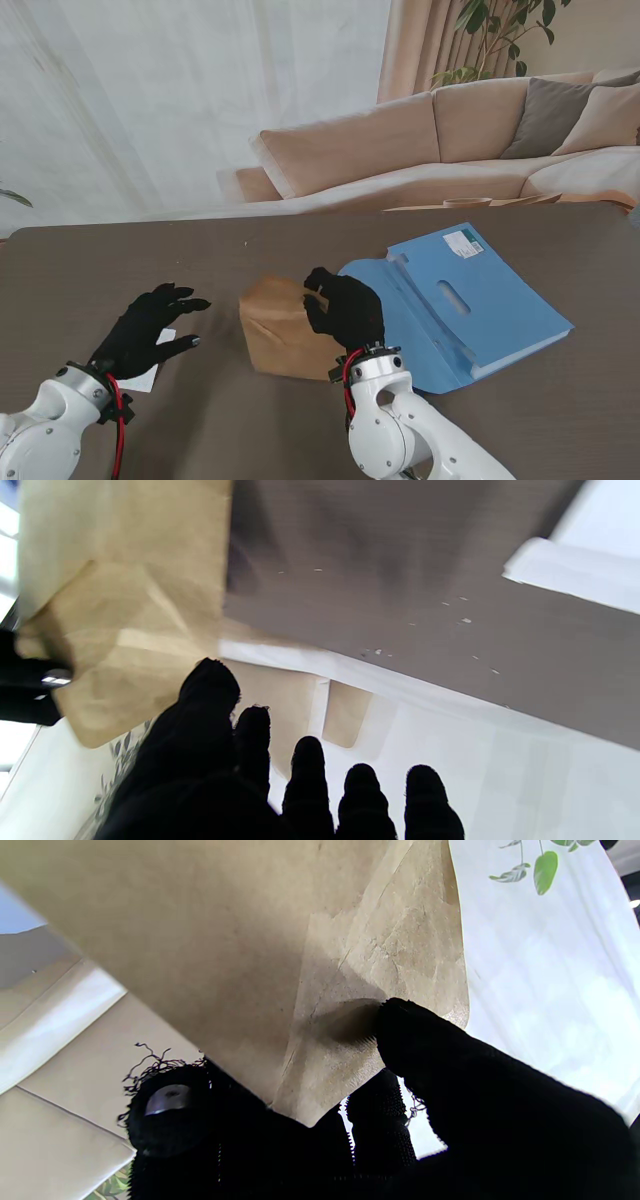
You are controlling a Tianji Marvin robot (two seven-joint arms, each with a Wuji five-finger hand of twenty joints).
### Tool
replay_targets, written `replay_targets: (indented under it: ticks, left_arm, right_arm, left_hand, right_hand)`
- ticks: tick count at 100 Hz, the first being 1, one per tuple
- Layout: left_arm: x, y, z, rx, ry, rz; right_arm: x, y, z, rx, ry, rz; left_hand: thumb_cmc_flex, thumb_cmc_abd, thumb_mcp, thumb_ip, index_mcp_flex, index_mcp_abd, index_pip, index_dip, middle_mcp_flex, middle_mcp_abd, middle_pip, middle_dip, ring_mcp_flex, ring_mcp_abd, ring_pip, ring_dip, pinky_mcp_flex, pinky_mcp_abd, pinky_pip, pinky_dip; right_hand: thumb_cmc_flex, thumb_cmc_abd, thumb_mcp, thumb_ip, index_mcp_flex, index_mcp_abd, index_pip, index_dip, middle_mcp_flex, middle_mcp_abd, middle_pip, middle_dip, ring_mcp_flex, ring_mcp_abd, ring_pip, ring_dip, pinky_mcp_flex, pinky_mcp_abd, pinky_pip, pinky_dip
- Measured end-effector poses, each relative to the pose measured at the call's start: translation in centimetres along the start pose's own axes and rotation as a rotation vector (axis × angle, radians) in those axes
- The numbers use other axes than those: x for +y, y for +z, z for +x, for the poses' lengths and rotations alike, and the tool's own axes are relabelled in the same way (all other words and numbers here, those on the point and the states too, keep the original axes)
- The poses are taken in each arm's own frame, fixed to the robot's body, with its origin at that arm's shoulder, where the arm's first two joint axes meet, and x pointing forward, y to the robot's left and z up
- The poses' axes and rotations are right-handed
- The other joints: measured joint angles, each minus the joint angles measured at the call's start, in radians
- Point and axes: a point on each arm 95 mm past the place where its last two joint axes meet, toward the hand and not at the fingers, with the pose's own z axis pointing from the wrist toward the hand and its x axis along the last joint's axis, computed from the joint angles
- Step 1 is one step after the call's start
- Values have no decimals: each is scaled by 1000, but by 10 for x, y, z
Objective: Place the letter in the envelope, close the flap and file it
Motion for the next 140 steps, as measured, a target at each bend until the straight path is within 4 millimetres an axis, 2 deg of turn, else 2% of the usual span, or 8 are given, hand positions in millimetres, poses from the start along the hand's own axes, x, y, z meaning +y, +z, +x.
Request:
replay_targets:
  ticks: [20, 38, 60, 75, 101, 115, 124, 140]
  left_arm:
    - [-11, -1, -34, -110, 276, -133]
    - [-5, -4, -65, -240, 369, -236]
    - [5, -2, -93, -352, 544, -303]
    - [10, 4, -101, -393, 533, -310]
    - [20, 11, -107, -409, 528, -293]
    - [24, 14, -109, -414, 483, -286]
    - [25, 15, -108, -412, 483, -275]
    - [29, 16, -107, -412, 473, -265]
  right_arm:
    - [2, -11, -5, -28, 20, -20]
    - [2, -15, -6, -35, 28, -25]
    - [1, -15, -5, -36, 29, -22]
    - [0, -15, -5, -34, 29, -19]
    - [-1, -15, -5, -33, 32, -14]
    - [-2, -15, -6, -34, 33, -12]
    - [-2, -15, -6, -35, 34, -11]
    - [-2, -15, -6, -35, 35, -11]
  left_hand:
    - [0, -29, -1, 0, -22, 0, -34, 39, 0, -22, 0, 12, 0, 0, 4, 42, -5, 0, 25, 73]
    - [27, -56, 1, 12, -33, -4, -82, 52, -1, -51, -29, 12, 0, -1, 3, 42, -7, 0, 24, 76]
    - [84, -77, 66, 42, -89, -83, -156, 51, -2, -74, -115, -14, 0, -4, -11, -26, -5, 0, 8, 70]
    - [84, -107, 75, 42, -96, -133, -170, 46, -18, -79, -145, -15, 0, -4, -12, -41, -4, 0, 1, 60]
    - [70, -116, 75, 42, -96, -158, -182, 34, -43, -92, -179, -26, 0, -4, -13, -49, -3, -1, 0, 51]
    - [69, -116, 75, 42, -24, -149, -139, 38, -43, -92, -187, -26, 0, -4, -13, -49, -2, -1, 0, 51]
    - [58, -131, 111, 42, 22, -123, 18, 161, -43, -92, -175, 0, 0, -4, -10, -39, -4, -2, 18, 88]
    - [57, -150, 160, 37, 0, -84, 291, 469, -43, -92, -162, 21, 0, -4, -9, -11, -7, -2, 24, 130]
  right_hand:
    - [0, 0, 0, 0, 0, 1, 0, 1, 0, 0, 0, 7, 0, 0, 1, 2, -5, 0, 0, 1]
    - [0, 0, 0, 0, 0, 1, 0, 11, 0, 1, 0, 8, 0, 0, 1, 2, -8, 0, 0, 2]
    - [0, 0, 0, 0, 0, 1, 0, 13, 0, 1, 0, 9, 0, 0, 1, 3, -9, 0, 0, 9]
    - [0, 0, 0, 0, 0, 1, 0, 21, 0, 1, 0, 14, 0, 0, 1, 3, -9, 0, 0, 11]
    - [0, 0, 0, 0, 0, 1, 0, 23, 0, 1, 1, 19, 0, 1, 2, 13, -9, 0, 0, 12]
    - [0, 0, 0, 0, 0, 1, 0, 25, 0, 1, 1, 20, 0, 1, 12, 13, -9, 0, 0, 12]
    - [0, 0, 1, 0, 0, 1, 0, 34, 0, 1, 1, 20, 0, 1, 13, 14, -9, 0, 0, 12]
    - [0, 0, 9, 0, 0, 3, 0, 35, 0, 1, 2, 21, 0, 1, 15, 14, -10, 0, 0, 13]
